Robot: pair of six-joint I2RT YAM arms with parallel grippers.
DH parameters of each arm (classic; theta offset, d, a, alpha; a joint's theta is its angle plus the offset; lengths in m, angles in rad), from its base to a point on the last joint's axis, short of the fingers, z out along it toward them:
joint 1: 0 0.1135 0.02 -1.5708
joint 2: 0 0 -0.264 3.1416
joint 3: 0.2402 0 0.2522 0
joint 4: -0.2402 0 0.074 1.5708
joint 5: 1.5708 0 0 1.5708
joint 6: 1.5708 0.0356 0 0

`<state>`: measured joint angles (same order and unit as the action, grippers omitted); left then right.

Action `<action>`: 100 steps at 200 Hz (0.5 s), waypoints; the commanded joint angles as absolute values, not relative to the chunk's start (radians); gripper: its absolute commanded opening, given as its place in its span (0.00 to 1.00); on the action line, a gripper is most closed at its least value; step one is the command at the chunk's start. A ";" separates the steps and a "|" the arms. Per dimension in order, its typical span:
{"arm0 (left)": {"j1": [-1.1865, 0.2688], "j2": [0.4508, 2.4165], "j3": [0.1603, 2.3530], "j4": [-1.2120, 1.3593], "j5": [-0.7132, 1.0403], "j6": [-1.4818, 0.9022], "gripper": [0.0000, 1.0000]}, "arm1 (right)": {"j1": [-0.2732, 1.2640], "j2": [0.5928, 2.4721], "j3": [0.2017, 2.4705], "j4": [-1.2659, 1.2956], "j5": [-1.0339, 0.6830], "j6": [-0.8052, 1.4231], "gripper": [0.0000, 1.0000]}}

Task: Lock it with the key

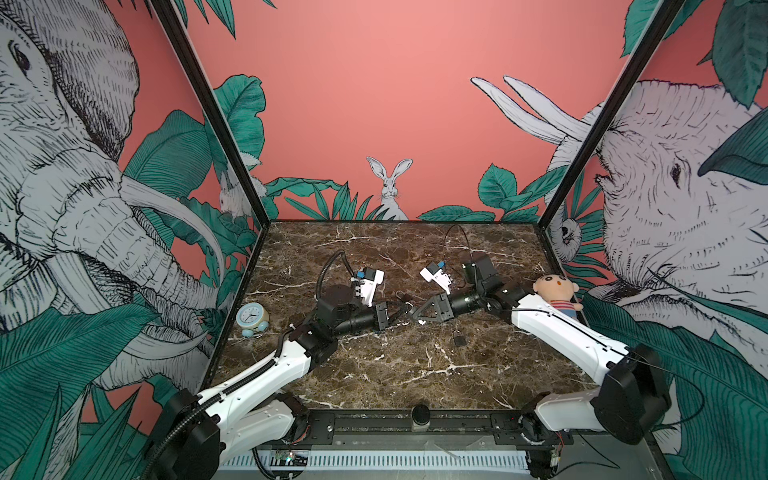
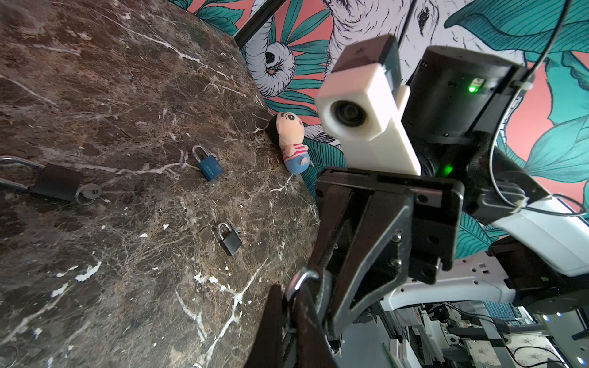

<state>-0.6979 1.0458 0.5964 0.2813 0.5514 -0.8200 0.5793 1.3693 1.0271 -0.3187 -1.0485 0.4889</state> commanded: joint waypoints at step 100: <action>-0.577 1.086 0.696 0.374 0.817 -0.886 0.10 | 0.586 1.337 0.999 -0.046 -1.044 0.555 0.00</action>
<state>-0.5667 1.0985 0.6559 0.3229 0.7650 -0.8608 0.5797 1.3540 1.0088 -0.1532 -1.0409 0.5320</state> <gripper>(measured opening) 0.091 0.130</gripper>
